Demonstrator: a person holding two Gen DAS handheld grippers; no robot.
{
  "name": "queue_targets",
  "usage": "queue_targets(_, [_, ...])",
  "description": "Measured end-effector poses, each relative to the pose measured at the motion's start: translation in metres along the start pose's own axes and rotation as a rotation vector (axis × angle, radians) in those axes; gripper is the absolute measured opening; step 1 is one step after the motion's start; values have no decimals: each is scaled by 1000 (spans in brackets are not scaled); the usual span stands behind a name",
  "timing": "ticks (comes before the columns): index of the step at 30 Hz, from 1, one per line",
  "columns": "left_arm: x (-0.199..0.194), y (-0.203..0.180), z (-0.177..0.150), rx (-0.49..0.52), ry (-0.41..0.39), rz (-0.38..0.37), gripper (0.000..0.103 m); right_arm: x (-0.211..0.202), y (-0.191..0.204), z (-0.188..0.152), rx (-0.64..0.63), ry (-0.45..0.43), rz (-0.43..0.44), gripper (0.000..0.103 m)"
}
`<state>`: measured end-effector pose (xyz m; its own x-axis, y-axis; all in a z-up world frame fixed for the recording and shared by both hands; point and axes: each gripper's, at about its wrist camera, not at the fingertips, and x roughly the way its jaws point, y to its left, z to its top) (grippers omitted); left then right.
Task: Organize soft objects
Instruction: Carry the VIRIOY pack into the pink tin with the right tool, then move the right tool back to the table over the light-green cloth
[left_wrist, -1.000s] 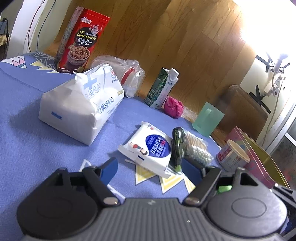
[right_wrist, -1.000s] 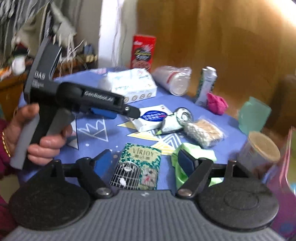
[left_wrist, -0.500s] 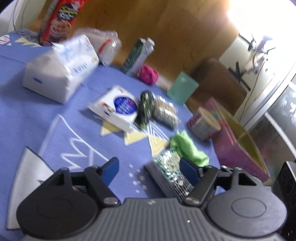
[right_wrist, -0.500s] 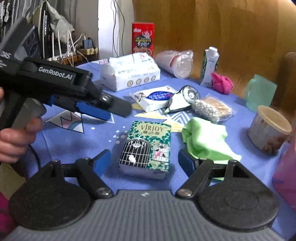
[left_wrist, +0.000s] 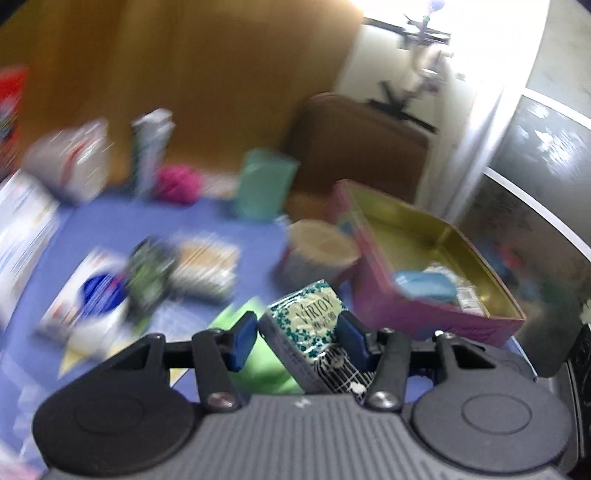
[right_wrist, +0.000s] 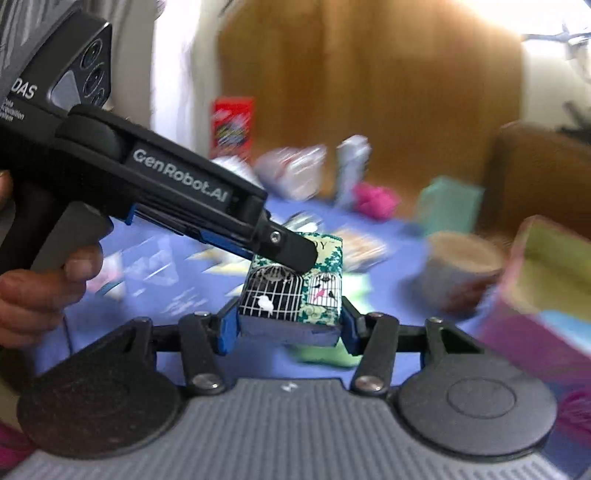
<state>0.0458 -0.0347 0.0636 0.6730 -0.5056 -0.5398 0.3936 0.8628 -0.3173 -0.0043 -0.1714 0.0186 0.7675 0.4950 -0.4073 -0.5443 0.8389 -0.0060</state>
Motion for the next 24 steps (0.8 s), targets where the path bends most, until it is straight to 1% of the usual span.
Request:
queue_targets(3, [27, -32, 23, 61, 6, -44, 48, -13, -28, 3, 49, -49, -91, 56])
queue_targets(6, [55, -62, 42, 118, 20, -92, 48, -22, -58, 4, 105, -79, -191, 56])
queue_targets(9, [83, -88, 51, 170, 29, -98, 48, -24, -87, 4, 160, -94, -284, 56])
queue_targets(11, [102, -100, 55, 191, 31, -86, 49, -21, -105, 3, 187, -92, -330, 56])
queue_targets(14, [122, -111, 57, 227, 13, -21, 51, -4, -131, 4, 205, -76, -410, 58])
queue_targets(15, [128, -114, 56, 242, 7, 6, 51, 4, -139, 6, 208, -66, -448, 59])
queue_targets(17, [132, -114, 53, 253, 2, 33, 54, 5, -148, 2, 213, -64, -518, 62])
queue_targets(18, [131, -113, 51, 250, -1, 35, 57, 7, -152, 1, 217, -65, -532, 66])
queue_targets(19, [130, -112, 50, 250, -4, 33, 59, 7, -154, 0, 225, -64, -527, 66])
queue_targets(22, [125, -110, 46, 257, -16, 39, 60, 4, -151, -6, 235, -71, -518, 66])
queue_targets(24, [118, -106, 44, 240, -25, 33, 61, 1, -148, -8, 239, -72, -515, 66])
